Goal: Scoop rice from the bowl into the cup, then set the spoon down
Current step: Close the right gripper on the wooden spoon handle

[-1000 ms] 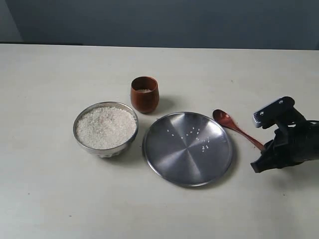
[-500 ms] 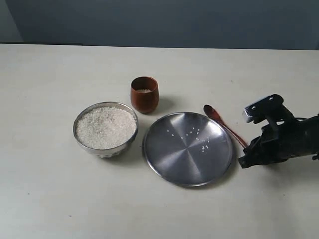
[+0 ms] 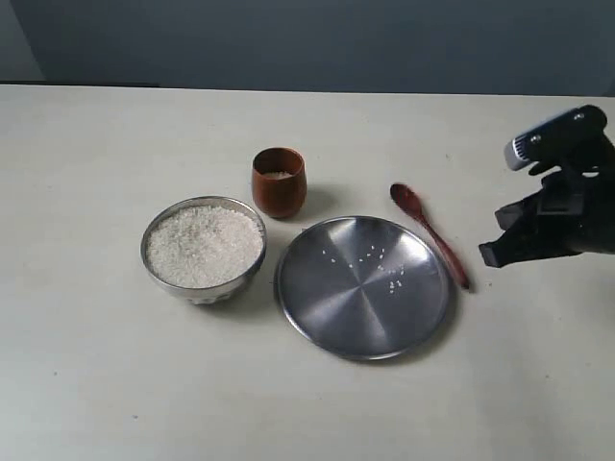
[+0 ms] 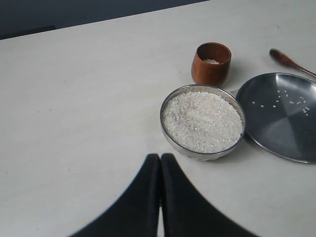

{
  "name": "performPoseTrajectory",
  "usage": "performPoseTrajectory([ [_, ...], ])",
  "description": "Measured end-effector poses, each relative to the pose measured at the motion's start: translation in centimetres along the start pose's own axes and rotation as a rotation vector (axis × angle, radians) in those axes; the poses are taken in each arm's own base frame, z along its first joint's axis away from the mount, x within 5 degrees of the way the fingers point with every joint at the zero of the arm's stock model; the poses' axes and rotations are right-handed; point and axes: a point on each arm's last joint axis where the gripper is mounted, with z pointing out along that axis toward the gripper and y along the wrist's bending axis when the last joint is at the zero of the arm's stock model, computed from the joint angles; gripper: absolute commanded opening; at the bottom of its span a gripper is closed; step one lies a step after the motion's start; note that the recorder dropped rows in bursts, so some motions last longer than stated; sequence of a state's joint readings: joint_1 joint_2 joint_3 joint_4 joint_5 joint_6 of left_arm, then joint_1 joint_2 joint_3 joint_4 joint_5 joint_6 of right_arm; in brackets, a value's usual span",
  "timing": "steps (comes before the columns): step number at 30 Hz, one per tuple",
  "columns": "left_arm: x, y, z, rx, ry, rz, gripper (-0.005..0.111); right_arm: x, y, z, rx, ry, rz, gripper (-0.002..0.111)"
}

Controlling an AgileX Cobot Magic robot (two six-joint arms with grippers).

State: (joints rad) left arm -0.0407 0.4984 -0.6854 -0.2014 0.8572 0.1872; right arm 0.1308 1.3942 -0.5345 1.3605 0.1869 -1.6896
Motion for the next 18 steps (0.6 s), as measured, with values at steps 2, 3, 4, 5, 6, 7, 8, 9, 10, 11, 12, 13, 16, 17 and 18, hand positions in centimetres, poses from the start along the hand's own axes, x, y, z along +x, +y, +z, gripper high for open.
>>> performPoseTrajectory([
  [2,0.0,0.0,0.0,0.000,0.000,0.000,0.000,-0.5,0.1,-1.1,0.000,-0.036,-0.036,-0.001],
  [3,0.0,0.0,0.0,0.000,0.000,0.000,0.000,-0.7,0.2,-1.5,-0.003,-0.042,-0.058,-0.001],
  [4,0.0,0.0,0.0,0.000,0.000,0.000,0.000,-0.7,0.3,-1.8,-0.003,-0.046,-0.071,-0.001],
  [5,0.0,0.0,0.0,0.000,0.000,0.000,0.000,-0.7,0.3,-2.0,0.001,-0.039,-0.076,-0.001],
  [6,0.0,0.0,0.0,0.000,0.000,0.000,0.000,-0.6,0.3,-2.1,0.009,-0.032,-0.075,-0.001],
  [7,0.0,0.0,0.0,0.000,0.000,0.000,0.000,-0.6,0.2,-2.1,0.019,-0.022,-0.071,-0.001],
  [8,0.0,0.0,0.0,0.000,0.000,0.000,0.000,-0.5,0.1,-2.1,0.027,-0.016,-0.062,-0.001],
  [9,0.0,0.0,0.0,0.000,0.000,0.000,0.000,-0.4,0.0,-2.0,0.032,-0.009,-0.049,-0.001],
  [10,0.0,0.0,0.0,0.000,0.000,0.000,0.000,-0.3,0.0,-1.9,0.032,-0.002,-0.037,-0.001],
  [11,0.0,0.0,0.0,0.000,0.000,0.000,0.000,-0.2,0.0,-1.6,0.029,0.012,-0.021,-0.001],
  [12,0.0,0.0,0.0,0.000,0.000,0.000,0.000,0.1,0.0,-1.1,0.023,0.030,-0.008,-0.001],
  [13,0.0,0.0,0.0,0.000,0.000,0.000,0.000,0.3,0.0,-0.6,0.016,0.051,0.012,-0.001],
  [16,0.0,0.0,0.0,0.000,0.000,0.000,0.000,1.3,-0.1,1.1,0.005,0.117,0.070,-0.001],
  [17,0.0,0.0,0.0,0.000,0.000,0.000,0.000,1.6,-0.2,1.7,0.001,0.136,0.091,-0.001],
  [18,0.0,0.0,0.0,0.000,0.000,0.000,0.000,1.6,-0.2,2.2,-0.001,0.148,0.109,-0.001],
])
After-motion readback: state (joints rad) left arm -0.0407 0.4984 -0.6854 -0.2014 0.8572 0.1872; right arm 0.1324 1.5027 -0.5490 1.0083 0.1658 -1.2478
